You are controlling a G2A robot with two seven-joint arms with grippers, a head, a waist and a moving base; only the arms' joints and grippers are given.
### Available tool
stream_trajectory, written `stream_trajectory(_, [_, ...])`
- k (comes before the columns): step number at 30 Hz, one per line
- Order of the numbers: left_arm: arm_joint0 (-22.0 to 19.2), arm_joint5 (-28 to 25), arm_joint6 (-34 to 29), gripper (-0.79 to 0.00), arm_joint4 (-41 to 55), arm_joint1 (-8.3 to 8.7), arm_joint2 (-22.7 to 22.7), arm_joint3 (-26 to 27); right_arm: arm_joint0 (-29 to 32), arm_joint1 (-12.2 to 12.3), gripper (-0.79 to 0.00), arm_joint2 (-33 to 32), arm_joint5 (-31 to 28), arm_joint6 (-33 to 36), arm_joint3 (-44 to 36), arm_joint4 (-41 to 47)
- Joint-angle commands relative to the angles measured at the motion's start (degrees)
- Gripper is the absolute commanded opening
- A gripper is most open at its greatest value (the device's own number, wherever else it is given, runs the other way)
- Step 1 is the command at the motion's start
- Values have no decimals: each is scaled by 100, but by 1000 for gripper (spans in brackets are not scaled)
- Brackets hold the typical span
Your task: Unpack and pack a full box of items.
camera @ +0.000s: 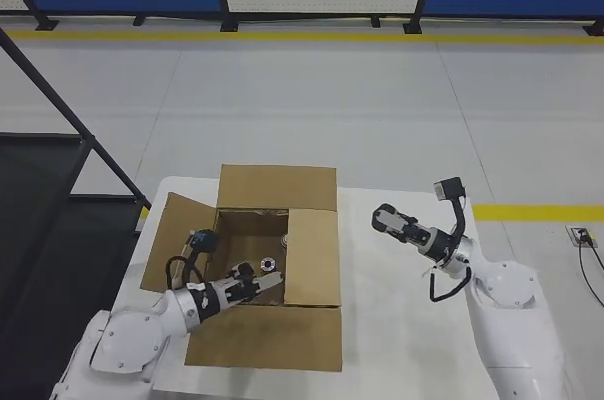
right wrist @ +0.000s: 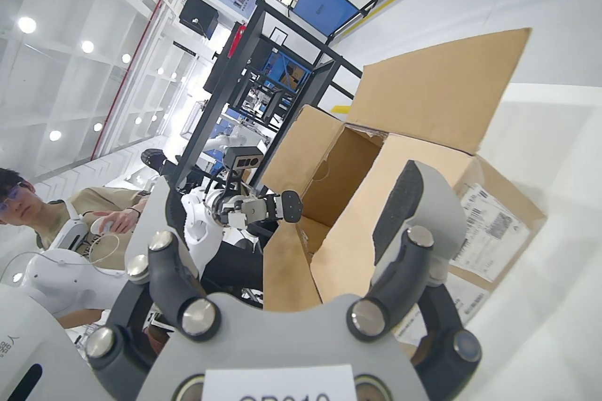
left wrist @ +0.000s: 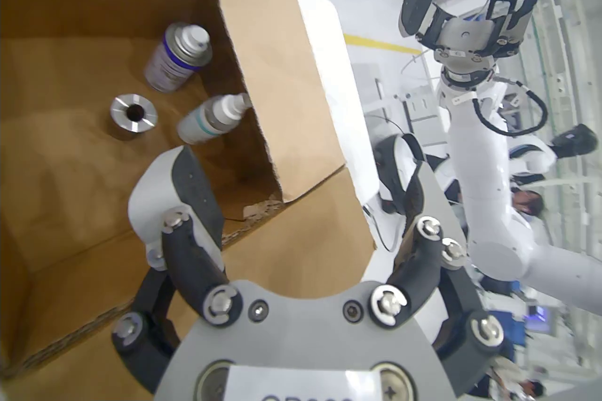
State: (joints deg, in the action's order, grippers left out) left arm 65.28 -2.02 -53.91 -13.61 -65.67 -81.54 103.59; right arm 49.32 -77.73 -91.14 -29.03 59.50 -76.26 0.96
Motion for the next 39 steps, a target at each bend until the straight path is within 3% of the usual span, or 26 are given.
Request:
stream_trajectory(1, [-313,124,-125,0,46,-20,250,-344,94,63,0,-214,-32,43,-1,51])
stream_trajectory(6, [-972,285,-457,0,341,-82,738,-1114,280,187,0,-578,-117,89,44,293])
stream_trajectory(16, [-1771,119,-173,0,673,-276,1624,-2180,427,379,0,-889,-192,137,119,576])
stream_trajectory(21, [-1895,2,42,0,834,-320,1731,-2152,417,451,0,-892,-199,130,154,658])
stream_trajectory(25, [-1846,-36,2,0,1056,-303,1638,-1878,349,506,0,-890,-248,118,212,764])
stream_trajectory(30, [-1803,-35,389,0,1126,-325,1669,-1534,252,565,0,-980,-372,-120,399,1055])
stream_trajectory(39, [-2215,-102,1215,0,1299,-557,2396,-1706,138,732,0,-1383,-637,-200,747,1591])
